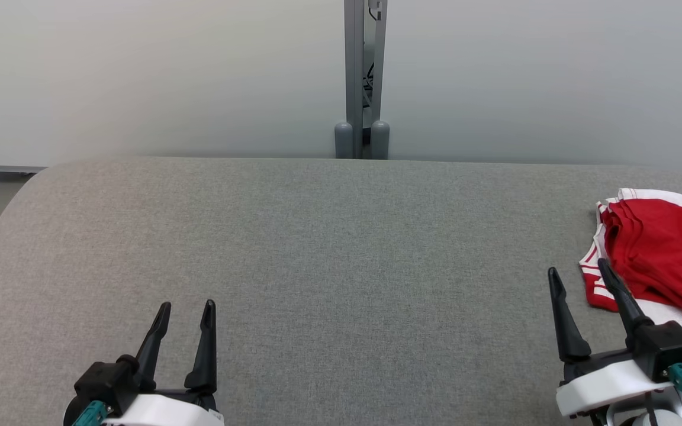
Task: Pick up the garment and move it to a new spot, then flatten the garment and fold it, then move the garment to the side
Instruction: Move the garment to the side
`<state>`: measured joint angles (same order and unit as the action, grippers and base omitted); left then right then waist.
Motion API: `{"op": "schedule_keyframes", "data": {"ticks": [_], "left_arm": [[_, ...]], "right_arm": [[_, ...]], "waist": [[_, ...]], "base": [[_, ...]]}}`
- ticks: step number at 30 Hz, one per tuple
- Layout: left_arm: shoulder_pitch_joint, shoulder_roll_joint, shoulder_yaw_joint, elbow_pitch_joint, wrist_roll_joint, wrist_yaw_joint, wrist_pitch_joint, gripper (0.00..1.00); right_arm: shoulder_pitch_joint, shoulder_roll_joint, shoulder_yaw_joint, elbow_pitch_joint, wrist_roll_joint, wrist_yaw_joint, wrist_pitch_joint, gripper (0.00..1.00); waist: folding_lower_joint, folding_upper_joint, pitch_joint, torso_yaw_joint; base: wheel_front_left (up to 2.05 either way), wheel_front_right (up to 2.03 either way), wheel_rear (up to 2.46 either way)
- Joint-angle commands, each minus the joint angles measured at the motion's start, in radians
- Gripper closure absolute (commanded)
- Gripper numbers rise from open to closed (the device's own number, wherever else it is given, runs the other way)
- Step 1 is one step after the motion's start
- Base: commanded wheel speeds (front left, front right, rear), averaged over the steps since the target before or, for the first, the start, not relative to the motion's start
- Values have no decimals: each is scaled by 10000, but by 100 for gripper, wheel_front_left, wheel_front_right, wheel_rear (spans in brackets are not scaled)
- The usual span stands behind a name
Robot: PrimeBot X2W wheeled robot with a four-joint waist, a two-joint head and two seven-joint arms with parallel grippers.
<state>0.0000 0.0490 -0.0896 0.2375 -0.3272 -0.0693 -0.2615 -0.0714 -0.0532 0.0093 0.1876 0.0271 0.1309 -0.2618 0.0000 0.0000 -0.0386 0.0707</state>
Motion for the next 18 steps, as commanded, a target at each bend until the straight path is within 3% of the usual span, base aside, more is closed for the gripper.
{"op": "schedule_keyframes", "data": {"ticks": [1,11,18], "left_arm": [[160,39,52,-51,48,27,-25,0],[203,41,93,3,81,443,-26,0],[154,39,63,-59,9,370,-25,0]], "right_arm": [[137,9,-2,-72,-133,-1,-52,0],[128,4,38,-82,309,-3,-53,0],[52,5,18,-7,363,-3,-53,0]], "waist": [[0,0,-23,-10],[0,0,29,-77],[0,0,78,-74]], "base": [[0,0,0],[0,0,0],[0,0,0]]}}
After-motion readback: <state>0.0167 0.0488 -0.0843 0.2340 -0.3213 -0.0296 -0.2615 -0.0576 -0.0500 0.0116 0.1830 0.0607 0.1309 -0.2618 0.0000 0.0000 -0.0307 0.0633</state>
